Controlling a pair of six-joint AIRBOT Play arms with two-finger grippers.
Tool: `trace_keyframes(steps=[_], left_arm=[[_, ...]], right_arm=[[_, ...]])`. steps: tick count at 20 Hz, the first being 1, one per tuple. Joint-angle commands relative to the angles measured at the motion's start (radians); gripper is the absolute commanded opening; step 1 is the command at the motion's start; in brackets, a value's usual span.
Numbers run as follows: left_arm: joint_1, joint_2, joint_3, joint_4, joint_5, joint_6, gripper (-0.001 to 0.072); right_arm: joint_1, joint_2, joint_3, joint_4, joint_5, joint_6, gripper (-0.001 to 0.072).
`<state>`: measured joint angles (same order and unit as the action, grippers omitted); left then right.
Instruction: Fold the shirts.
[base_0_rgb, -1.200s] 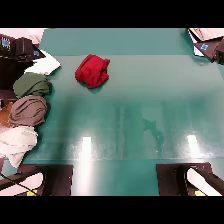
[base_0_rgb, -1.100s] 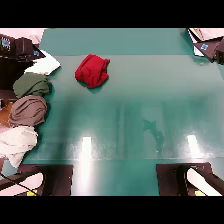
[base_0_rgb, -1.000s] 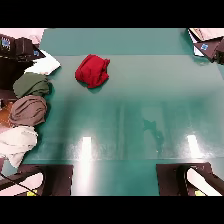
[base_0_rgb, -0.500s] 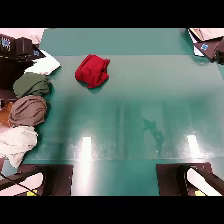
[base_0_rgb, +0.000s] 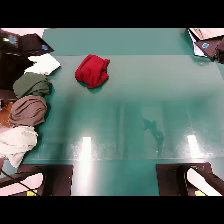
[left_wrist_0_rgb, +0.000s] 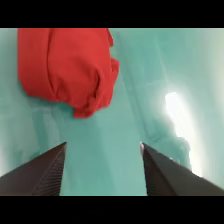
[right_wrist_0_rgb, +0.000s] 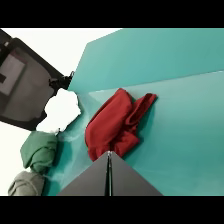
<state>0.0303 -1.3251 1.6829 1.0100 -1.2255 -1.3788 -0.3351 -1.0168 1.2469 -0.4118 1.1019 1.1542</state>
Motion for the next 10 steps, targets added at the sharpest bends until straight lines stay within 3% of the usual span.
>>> trace_keyframes(steps=[1,5,10], left_arm=[[-0.082,-0.131,-0.05,0.008,0.158,0.043,0.0547],[-0.154,-0.348,-0.049,0.008,0.315,0.077,0.0548],[-0.153,-0.47,-0.048,0.008,0.464,0.079,0.0547]], right_arm=[[0.0,0.0,0.0,0.001,-0.015,0.0,0.0015],[0.001,0.0,0.0,0.001,-0.01,0.0,0.0015],[0.001,0.0,0.0,0.0,0.014,0.0,0.0015]])
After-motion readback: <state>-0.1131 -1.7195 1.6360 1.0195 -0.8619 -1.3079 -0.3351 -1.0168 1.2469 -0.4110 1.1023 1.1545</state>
